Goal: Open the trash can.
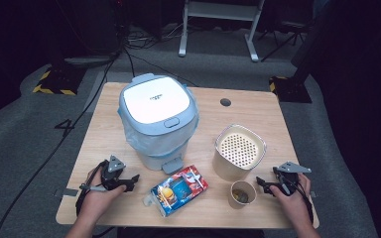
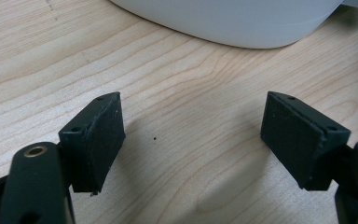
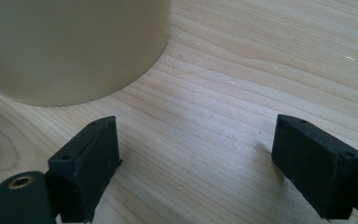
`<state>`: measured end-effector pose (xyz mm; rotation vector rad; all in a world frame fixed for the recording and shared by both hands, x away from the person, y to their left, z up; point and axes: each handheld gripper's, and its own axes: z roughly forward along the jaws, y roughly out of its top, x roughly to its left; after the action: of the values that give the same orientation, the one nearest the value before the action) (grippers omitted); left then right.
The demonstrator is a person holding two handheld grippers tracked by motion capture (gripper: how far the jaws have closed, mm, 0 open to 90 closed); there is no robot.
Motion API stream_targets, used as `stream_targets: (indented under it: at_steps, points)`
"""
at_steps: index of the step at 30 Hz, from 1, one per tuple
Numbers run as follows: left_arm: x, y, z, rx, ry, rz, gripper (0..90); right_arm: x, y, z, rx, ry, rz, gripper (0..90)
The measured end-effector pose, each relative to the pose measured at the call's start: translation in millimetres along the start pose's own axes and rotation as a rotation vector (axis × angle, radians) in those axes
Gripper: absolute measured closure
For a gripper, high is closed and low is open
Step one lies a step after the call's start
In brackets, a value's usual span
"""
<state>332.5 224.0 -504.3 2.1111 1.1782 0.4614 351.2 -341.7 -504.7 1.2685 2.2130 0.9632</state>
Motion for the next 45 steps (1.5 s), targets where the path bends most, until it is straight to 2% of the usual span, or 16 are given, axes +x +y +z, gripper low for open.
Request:
stream_targets:
  at_steps: [4,7,8,9,10,14,16,19,22,25,28,29,33,39,41,45]
  points:
    - [-0.1,-0.4,-0.6,-0.001,-0.014,0.005,23.4,0.0,0.0,0.0,0.0,0.0,0.0,15.0]
    - [0.4,-1.1,-2.1,-0.014,-0.049,0.026,32.3,0.0,0.0,0.0,-0.001,0.0,-0.001,15.0]
    - [2.0,-0.3,-4.2,0.0,-0.059,0.037,37.3,0.1,0.0,0.0,-0.001,0.0,0.0,15.0]
    - [2.8,0.8,-5.4,0.009,-0.062,0.034,40.5,0.0,0.0,0.0,0.0,0.0,-0.001,15.0]
    - [3.5,3.3,-9.2,0.026,-0.092,-0.009,44.1,0.0,0.0,0.0,-0.001,0.0,0.0,15.0]
    - [2.5,8.2,-16.6,0.004,-0.128,-0.014,50.7,0.0,-0.1,0.0,-0.001,0.0,-0.001,15.0]
    - [1.1,12.3,-23.3,-0.003,-0.129,0.012,53.6,0.0,-0.1,0.0,-0.001,-0.001,-0.001,15.0]
    - [-1.7,19.2,-32.2,0.004,-0.163,0.032,57.3,0.0,-0.1,0.0,-0.001,0.0,-0.001,15.0]
    - [-3.2,25.6,-41.0,-0.009,-0.172,0.062,63.9,0.0,0.0,0.0,-0.001,0.0,0.0,15.0]
    - [-6.6,30.6,-50.9,-0.009,-0.171,0.066,71.2,0.0,0.0,0.0,-0.001,0.0,-0.001,15.0]
    - [-9.3,35.9,-62.8,-0.011,-0.208,0.019,87.4,-0.1,0.0,-0.1,0.0,0.002,0.0,15.1]
    - [-11.6,40.1,-69.9,-0.026,-0.227,0.009,89.9,-0.1,0.0,-0.1,-0.001,0.001,0.0,15.2]
    - [-15.5,47.1,-80.2,-0.047,-0.233,0.031,90.0,-0.2,0.0,-0.1,-0.001,0.001,0.001,15.4]
    - [-20.4,63.8,-100.0,-0.132,-0.28,0.063,90.0,-0.2,0.0,-0.1,-0.001,0.002,0.002,15.4]
    - [-22.0,69.0,-105.7,-0.167,-0.28,0.065,90.0,-0.2,0.0,-0.1,-0.001,0.002,0.001,15.4]
    - [-23.4,81.3,-115.9,-0.205,-0.318,0.072,90.0,-0.1,0.0,-0.1,-0.001,0.001,0.001,15.4]
